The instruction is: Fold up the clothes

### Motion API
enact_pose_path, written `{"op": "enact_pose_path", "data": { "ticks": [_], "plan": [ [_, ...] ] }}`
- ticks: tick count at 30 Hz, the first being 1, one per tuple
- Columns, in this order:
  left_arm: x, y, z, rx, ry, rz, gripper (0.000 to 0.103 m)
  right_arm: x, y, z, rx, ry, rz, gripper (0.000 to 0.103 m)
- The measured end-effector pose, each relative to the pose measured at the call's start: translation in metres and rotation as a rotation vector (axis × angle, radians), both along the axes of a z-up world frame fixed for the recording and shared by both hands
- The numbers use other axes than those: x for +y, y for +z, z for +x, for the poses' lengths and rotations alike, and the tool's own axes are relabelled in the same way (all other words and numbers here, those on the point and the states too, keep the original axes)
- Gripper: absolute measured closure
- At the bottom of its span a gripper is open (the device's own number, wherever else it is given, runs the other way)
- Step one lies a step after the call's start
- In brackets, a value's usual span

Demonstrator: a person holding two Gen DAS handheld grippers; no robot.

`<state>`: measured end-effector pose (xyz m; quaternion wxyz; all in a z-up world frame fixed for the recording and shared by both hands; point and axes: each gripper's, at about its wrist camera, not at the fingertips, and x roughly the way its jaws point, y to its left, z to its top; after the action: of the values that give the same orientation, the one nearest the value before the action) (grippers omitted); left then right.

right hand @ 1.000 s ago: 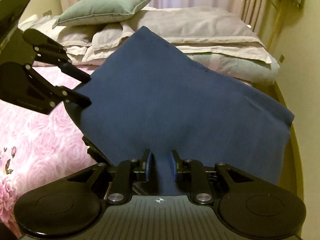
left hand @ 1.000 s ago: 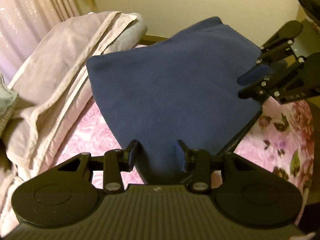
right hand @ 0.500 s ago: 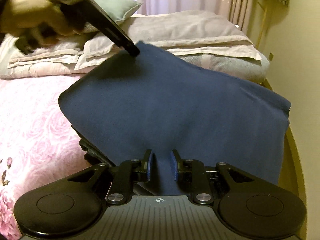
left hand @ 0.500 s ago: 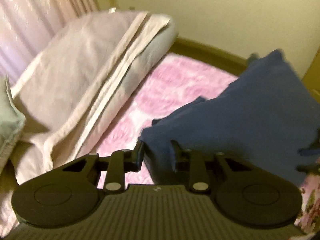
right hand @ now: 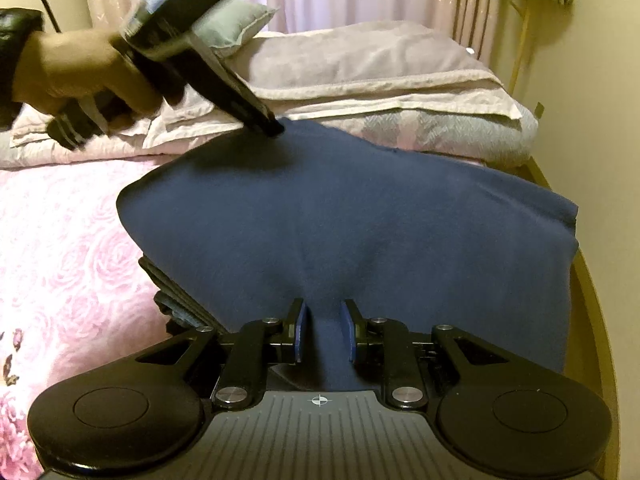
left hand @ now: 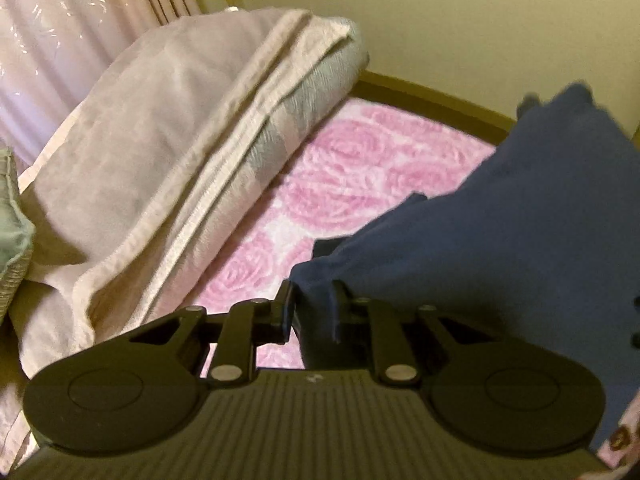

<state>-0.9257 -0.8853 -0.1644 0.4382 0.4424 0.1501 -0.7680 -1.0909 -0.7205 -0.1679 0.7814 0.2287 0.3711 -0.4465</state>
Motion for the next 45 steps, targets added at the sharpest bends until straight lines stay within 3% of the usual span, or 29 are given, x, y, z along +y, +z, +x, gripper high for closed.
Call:
{"op": "enact_pose_path", "data": {
  "ticks": [4, 8, 10, 13, 15, 19, 24, 26, 29, 32, 36, 39, 45],
  "plan": [
    [0.022, 0.031, 0.014, 0.084, 0.009, 0.007, 0.086, -0.002, 0.004, -0.004, -0.011, 0.007, 0.024, 0.080],
    [0.066, 0.042, 0.025, 0.159, -0.021, 0.086, 0.084, -0.009, 0.020, -0.010, -0.037, 0.002, 0.048, 0.080],
    [0.084, 0.034, 0.023, 0.158, -0.039, 0.129, 0.084, -0.016, 0.037, -0.020, -0.102, -0.051, 0.006, 0.075],
    [0.102, 0.016, 0.018, 0.128, -0.043, 0.142, 0.083, -0.040, 0.049, -0.028, -0.102, -0.099, -0.064, 0.061],
    [0.110, 0.006, 0.016, 0.122, -0.031, 0.129, 0.083, -0.062, 0.040, -0.034, -0.083, -0.125, -0.047, 0.061],
    [0.112, 0.003, 0.017, 0.141, 0.002, 0.117, 0.083, -0.105, 0.000, -0.053, -0.160, -0.199, 0.055, 0.062],
    [0.111, 0.004, 0.013, 0.115, 0.014, 0.126, 0.083, -0.131, 0.013, -0.068, -0.229, -0.272, 0.076, 0.061],
    [0.112, 0.003, 0.015, 0.116, 0.019, 0.125, 0.083, -0.129, 0.014, -0.082, -0.233, -0.306, 0.076, 0.061],
    [0.113, 0.002, 0.013, 0.120, 0.019, 0.125, 0.083, -0.127, 0.001, -0.089, -0.216, -0.258, 0.103, 0.061],
    [0.111, 0.002, 0.009, 0.095, 0.018, 0.117, 0.083, -0.119, 0.017, -0.097, -0.220, -0.293, 0.063, 0.061],
    [0.111, 0.003, 0.009, 0.090, 0.008, 0.116, 0.082, -0.078, 0.048, -0.093, -0.244, -0.259, -0.020, 0.061],
    [0.116, 0.009, 0.011, 0.093, 0.014, 0.108, 0.082, -0.033, 0.053, -0.079, -0.227, -0.234, -0.035, 0.061],
    [0.136, 0.015, 0.014, 0.123, 0.022, 0.107, 0.076, 0.007, 0.012, -0.070, -0.192, -0.240, 0.041, 0.061]
  ]
}}
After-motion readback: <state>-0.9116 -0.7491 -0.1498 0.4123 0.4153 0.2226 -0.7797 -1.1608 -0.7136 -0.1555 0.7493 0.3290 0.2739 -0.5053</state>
